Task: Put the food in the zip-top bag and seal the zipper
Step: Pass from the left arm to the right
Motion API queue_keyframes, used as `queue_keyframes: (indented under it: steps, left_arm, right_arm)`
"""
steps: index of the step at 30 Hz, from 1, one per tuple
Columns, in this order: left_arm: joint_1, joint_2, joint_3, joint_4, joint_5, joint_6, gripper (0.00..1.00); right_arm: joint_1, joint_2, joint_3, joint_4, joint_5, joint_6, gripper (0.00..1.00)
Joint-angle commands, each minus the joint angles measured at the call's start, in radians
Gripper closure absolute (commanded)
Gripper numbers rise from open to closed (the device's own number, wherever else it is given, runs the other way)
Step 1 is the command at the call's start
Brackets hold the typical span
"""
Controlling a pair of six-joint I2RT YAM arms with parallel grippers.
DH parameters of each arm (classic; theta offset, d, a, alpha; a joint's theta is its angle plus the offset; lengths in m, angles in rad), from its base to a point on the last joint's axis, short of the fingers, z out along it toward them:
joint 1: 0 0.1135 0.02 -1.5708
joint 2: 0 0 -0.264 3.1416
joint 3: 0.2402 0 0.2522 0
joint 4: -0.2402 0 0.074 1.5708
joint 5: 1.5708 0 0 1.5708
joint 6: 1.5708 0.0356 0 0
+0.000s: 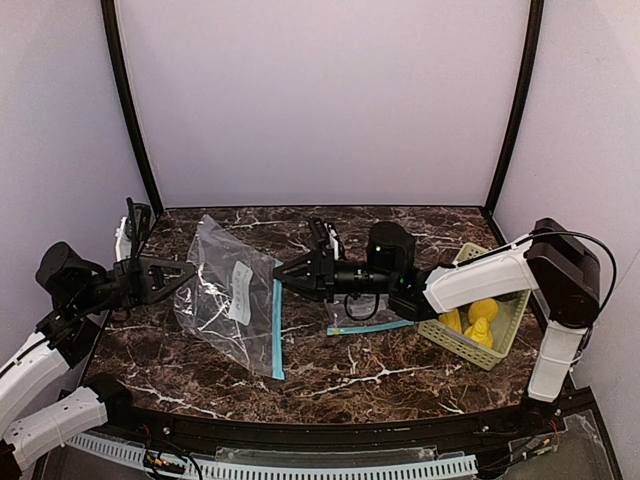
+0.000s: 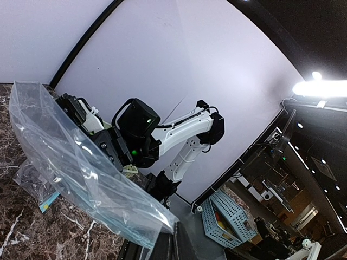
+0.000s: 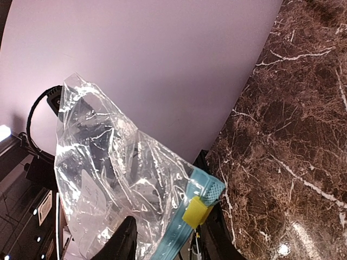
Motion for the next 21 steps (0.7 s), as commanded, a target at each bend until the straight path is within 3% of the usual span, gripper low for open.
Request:
queue_keyframes:
  steps: [1, 15, 17, 18, 20, 21]
  left_arm:
    - [-0.005, -0.015, 0.003, 0.007, 0.014, 0.000, 0.99]
    - [-0.005, -0.030, -0.035, -0.073, -0.019, 0.051, 0.99]
    - [-0.005, -0.031, -0.030, -0.119, -0.036, 0.073, 0.99]
    - [-0.005, -0.030, -0.020, -0.143, -0.054, 0.100, 0.97]
    - [-0.005, -0.024, 0.016, -0.312, -0.095, 0.168, 0.77]
    - [-0.005, -0.021, 0.052, -0.360, -0.110, 0.230, 0.62]
  right_arm:
    - [0.013, 0.008, 0.024, 0.083, -0.031, 0.027, 0.63]
    - [0.009, -0.095, -0.018, 0.021, 0.019, -0.062, 1.00]
    - [0.010, -0.135, -0.029, -0.024, 0.044, -0.104, 1.00]
    - [0.009, -0.156, -0.031, -0.060, 0.059, -0.130, 1.00]
    - [0.009, -0.206, -0.030, -0.162, 0.092, -0.201, 1.00]
    - [0.009, -0.231, -0.025, -0.230, 0.111, -0.239, 1.00]
